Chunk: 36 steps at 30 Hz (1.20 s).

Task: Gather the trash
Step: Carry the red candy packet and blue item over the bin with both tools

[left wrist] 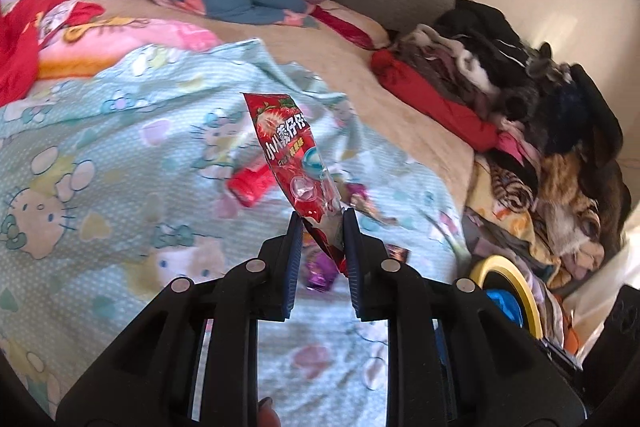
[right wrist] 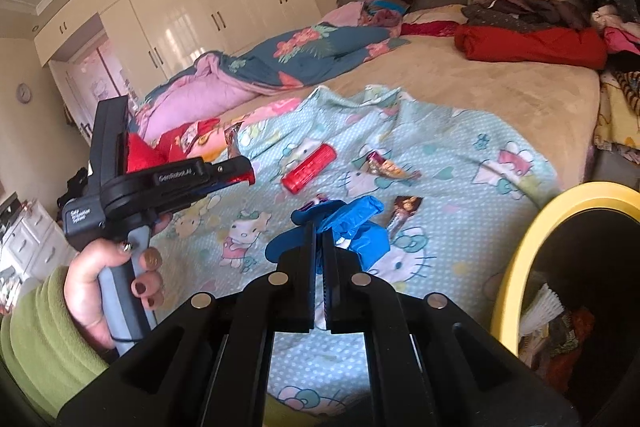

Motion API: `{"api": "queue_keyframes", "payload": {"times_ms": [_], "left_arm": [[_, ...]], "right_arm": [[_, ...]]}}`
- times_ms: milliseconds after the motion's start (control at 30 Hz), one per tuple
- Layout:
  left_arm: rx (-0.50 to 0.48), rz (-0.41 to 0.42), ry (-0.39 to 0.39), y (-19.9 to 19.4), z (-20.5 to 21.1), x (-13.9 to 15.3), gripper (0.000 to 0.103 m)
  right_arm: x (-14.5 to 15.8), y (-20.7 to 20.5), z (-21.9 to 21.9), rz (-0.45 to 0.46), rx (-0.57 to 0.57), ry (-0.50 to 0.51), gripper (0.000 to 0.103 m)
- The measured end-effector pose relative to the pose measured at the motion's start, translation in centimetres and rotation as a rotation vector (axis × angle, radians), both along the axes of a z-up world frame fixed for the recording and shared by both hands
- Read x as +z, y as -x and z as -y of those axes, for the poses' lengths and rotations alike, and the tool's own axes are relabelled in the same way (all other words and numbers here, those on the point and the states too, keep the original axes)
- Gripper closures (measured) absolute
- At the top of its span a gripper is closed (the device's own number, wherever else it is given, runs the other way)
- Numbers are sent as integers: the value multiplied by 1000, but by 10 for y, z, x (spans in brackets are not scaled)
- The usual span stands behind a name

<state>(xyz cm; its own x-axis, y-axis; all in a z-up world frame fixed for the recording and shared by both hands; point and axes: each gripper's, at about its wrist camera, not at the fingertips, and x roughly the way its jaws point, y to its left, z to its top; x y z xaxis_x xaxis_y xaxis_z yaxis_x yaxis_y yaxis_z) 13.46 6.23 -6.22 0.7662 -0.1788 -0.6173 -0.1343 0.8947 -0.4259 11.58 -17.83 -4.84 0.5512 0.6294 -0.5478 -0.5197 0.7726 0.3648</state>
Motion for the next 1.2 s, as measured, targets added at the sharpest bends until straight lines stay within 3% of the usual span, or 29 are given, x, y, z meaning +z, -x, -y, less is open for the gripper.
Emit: {"api": "queue_keyframes", "payload": {"times_ms": [1200], "left_arm": [[-319, 34, -82, 9, 120, 18, 89]], "right_arm": [[14, -9, 108, 10, -245, -79, 100]]}}
